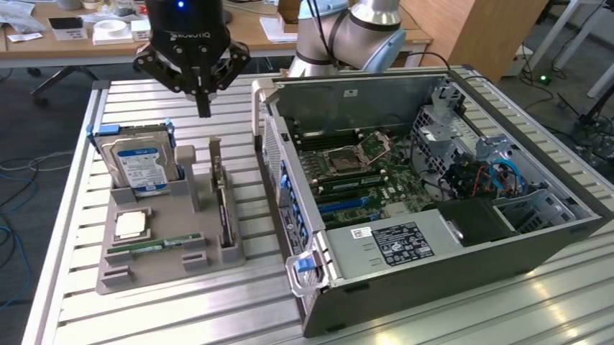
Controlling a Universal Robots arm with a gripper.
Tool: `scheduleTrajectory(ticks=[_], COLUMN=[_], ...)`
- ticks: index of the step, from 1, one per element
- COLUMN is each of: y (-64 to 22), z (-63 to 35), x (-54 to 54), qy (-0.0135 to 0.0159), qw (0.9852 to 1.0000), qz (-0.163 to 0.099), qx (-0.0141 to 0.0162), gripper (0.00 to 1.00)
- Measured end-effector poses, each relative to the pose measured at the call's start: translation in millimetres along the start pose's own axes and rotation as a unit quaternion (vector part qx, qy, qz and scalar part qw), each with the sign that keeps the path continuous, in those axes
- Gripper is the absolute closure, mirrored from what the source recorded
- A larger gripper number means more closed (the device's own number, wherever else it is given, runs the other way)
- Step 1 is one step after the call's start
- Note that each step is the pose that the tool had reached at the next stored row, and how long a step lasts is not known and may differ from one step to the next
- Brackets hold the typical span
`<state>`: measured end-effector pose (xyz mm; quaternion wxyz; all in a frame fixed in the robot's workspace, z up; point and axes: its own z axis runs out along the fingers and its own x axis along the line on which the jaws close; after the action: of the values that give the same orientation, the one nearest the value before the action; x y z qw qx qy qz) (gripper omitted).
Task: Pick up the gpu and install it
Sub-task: 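Reach for the gpu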
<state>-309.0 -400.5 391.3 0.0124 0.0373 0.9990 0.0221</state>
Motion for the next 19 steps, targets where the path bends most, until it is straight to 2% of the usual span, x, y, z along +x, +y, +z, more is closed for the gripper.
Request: scheduleTrajectory(ticks=[16,19], y=[-34.2,-36.7], z=[-1.5,-1.6], x=[-1.1,0.2], qy=[0.0,0.0], qw=[1.0,1.0], qz=[0.0,0.0], qx=[0.0,0.0], gripper=[0.89,0.89])
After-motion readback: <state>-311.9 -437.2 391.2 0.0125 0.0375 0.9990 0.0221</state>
